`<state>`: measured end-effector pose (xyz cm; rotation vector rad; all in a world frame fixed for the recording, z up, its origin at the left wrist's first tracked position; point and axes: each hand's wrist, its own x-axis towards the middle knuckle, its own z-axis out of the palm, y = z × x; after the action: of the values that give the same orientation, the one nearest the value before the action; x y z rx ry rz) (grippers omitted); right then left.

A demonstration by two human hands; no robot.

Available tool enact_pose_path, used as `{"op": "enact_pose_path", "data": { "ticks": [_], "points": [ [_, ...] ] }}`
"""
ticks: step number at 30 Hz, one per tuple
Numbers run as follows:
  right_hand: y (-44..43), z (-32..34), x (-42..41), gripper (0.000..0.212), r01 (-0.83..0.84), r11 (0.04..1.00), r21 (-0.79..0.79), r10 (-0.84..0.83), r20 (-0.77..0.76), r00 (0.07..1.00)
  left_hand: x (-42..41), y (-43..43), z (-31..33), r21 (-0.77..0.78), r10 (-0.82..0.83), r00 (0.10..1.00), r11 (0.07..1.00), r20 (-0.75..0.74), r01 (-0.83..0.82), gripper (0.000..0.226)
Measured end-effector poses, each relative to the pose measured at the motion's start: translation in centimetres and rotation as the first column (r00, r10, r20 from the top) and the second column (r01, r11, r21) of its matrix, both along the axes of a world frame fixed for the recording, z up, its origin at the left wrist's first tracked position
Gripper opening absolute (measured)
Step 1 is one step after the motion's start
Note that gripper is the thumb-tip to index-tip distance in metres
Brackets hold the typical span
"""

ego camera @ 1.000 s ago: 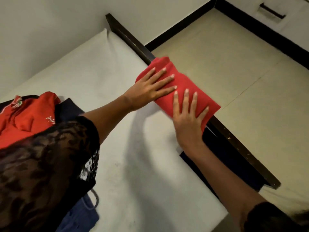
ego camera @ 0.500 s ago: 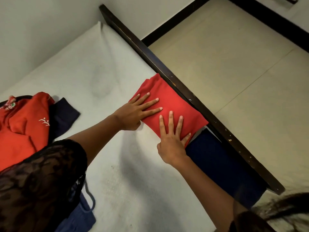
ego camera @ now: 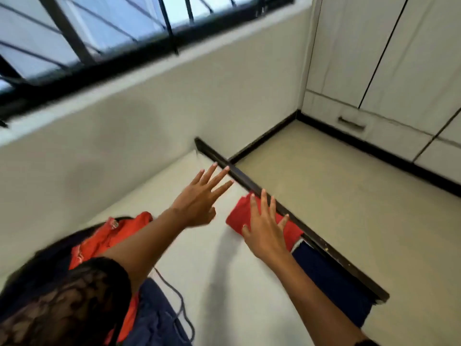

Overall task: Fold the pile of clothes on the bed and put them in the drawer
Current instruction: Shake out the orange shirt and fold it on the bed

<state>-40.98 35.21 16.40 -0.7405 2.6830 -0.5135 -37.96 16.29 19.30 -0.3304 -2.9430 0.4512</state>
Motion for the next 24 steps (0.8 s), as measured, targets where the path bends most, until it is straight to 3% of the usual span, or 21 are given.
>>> {"op": "enact_pose_path", "data": {
  "ticks": [8,12,14,21,24],
  "points": [
    [-3.8,21.9,8.0,0.066,0.026,0.965,-0.260,-0.052,-0.092,0.994,12.3,-0.1,22.7,-0.004,0.210,0.946,0.976,-0.245,-0.218,0.101],
    [-5.0,33.0,10.9,0.065,-0.001,0.910,-0.414,-0.084,-0.187,0.979,17.2,-0.1,33.3,0.074,0.319,0.863,0.946,-0.391,-0.316,0.093],
    [-6.2,37.4,12.1,0.064,-0.039,0.885,-0.464,-0.094,-0.260,0.961,18.7,-0.3,37.3,0.039,0.305,0.823,0.944,-0.479,-0.327,0.096],
    [-12.9,51.2,15.9,0.064,-0.224,0.863,-0.454,-0.064,-0.537,0.841,21.3,-4.1,46.1,0.098,0.203,0.674,0.977,-0.711,-0.191,0.118],
    [-16.5,54.4,16.9,0.066,-0.341,0.839,-0.423,0.011,-0.613,0.790,21.8,-6.7,47.9,0.081,0.143,0.623,0.989,-0.769,-0.127,0.101]
  ]
}}
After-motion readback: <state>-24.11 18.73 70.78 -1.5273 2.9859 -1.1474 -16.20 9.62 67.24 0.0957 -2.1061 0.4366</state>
